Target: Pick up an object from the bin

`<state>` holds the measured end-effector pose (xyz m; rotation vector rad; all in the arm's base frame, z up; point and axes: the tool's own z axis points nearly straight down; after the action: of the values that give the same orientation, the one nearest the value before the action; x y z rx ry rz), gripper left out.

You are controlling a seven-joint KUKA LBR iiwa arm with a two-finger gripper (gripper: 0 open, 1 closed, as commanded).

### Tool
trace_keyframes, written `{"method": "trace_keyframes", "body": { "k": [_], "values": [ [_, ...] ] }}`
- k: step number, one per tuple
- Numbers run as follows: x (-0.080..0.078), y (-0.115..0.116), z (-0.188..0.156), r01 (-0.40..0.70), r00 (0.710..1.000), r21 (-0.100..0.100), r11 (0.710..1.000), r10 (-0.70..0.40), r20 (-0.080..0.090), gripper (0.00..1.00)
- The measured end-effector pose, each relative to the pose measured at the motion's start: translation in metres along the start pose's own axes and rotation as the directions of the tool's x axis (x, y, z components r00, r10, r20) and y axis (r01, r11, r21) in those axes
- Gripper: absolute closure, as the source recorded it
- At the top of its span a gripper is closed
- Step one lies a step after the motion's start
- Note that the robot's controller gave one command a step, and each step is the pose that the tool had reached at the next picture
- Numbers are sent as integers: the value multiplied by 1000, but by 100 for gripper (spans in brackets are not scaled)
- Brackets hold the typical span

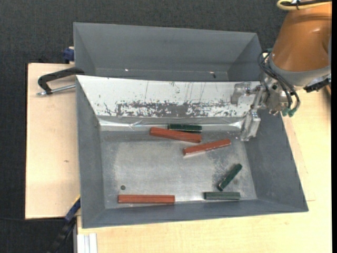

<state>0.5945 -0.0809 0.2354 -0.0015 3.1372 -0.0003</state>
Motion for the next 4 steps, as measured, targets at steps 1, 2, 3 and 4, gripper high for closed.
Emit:
{"method": "trace_keyframes", "body": {
  "k": [1,2,3,4],
  "values": [
    [0,0,0,0,1000,0,1000,0,0,0],
    [3,6,40,-12,1000,0,1000,12,7,0],
    [5,9,56,-17,1000,0,1000,17,5,0],
    [13,8,81,-3,1000,-4,1000,3,-12,0]
  ]
}}
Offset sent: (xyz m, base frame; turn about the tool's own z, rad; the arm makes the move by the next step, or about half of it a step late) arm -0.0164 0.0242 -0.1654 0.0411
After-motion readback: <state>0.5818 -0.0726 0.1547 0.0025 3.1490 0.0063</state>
